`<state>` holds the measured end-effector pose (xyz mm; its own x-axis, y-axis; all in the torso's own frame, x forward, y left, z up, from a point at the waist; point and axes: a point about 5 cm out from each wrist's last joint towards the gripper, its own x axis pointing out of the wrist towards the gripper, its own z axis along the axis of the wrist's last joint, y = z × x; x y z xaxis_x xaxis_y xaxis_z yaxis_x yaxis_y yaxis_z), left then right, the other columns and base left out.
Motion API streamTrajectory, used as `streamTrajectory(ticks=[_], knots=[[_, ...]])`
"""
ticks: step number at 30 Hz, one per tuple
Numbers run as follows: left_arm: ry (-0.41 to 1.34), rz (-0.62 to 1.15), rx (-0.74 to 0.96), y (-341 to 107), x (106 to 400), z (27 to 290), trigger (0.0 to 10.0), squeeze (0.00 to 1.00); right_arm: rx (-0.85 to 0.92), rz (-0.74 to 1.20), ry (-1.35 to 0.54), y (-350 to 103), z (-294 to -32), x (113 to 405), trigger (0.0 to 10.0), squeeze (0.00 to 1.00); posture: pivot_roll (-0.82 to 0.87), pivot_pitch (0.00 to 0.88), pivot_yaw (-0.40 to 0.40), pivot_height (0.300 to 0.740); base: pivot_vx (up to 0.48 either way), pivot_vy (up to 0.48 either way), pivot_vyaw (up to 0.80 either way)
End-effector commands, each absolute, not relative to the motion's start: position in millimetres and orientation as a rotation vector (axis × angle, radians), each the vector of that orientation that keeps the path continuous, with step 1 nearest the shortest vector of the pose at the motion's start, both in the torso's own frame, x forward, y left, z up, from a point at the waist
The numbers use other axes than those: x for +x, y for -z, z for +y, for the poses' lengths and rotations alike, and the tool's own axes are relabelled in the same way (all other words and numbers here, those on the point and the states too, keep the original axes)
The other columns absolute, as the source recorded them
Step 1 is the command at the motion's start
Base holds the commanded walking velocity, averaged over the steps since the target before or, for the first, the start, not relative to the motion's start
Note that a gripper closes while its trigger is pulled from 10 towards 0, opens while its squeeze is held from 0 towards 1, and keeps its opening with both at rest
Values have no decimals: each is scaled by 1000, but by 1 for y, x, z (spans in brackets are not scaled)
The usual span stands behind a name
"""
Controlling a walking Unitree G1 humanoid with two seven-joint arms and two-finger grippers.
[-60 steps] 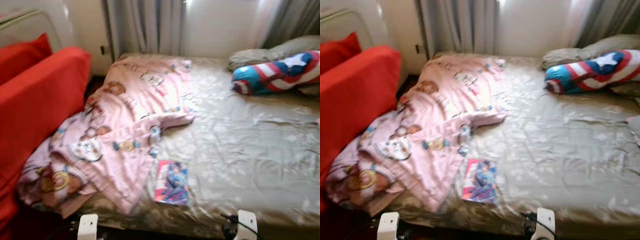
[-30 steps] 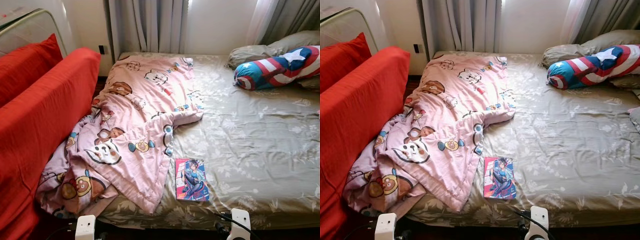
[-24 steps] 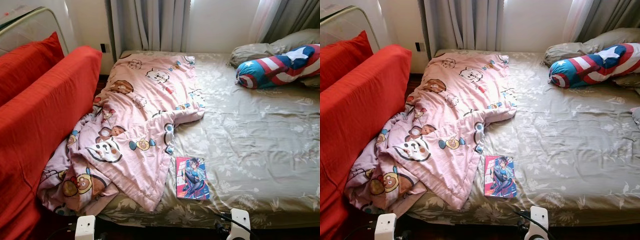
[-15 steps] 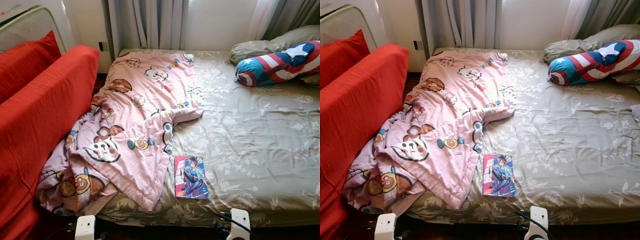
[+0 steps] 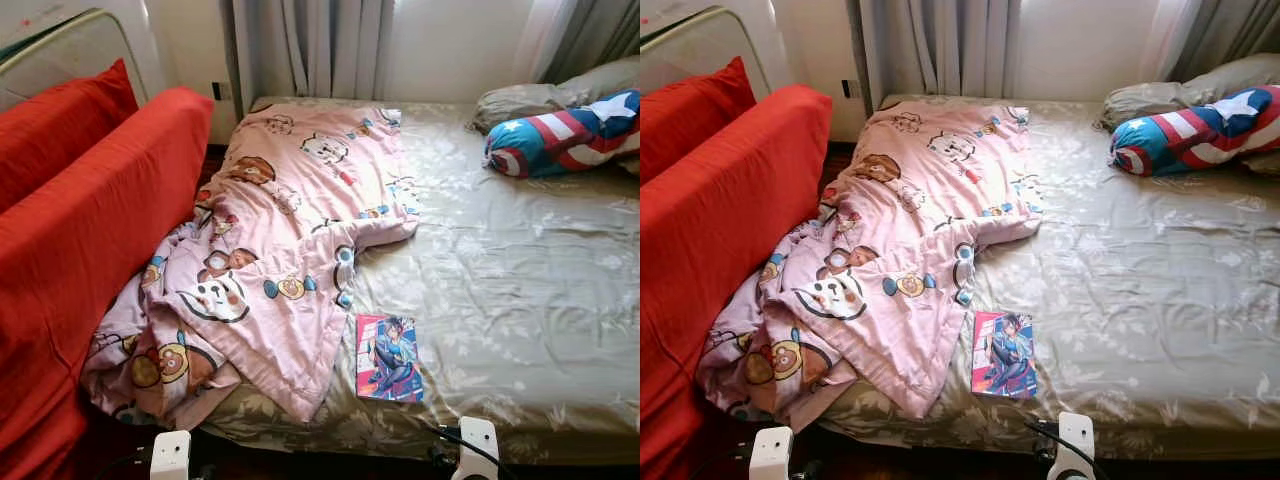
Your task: Clean up the room
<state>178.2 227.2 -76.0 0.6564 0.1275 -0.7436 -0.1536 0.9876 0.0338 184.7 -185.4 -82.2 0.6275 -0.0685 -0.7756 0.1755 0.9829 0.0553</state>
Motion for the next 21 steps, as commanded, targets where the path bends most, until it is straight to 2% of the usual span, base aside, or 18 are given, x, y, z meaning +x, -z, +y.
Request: streamTrajectory(ticks=[1, 3, 7, 13, 21], knots=[[-168, 860, -52, 79, 173, 227, 10000, 0, 127, 880, 141, 82, -186, 184, 10000, 0, 110, 72, -41, 740, 270, 0, 0], [-168, 860, -52, 79, 173, 227, 10000, 0, 108, 881, 126, 82, -186, 184, 10000, 0, 109, 69, -40, 740, 272, 0, 0], [-167, 860, -53, 79, 173, 227, 10000, 0, 110, 875, 129, 82, -187, 185, 10000, 0, 112, 63, -40, 740, 283, 0, 706], [-167, 857, -51, 79, 172, 227, 10000, 0, 130, 869, 137, 81, -186, 186, 10000, 0, 110, 55, -38, 740, 276, 0, 0], [-156, 815, -58, 77, 174, 227, 10000, 0, 139, 828, 124, 78, -185, 191, 10000, 0, 103, 67, -38, 740, 0, 0, 0]])
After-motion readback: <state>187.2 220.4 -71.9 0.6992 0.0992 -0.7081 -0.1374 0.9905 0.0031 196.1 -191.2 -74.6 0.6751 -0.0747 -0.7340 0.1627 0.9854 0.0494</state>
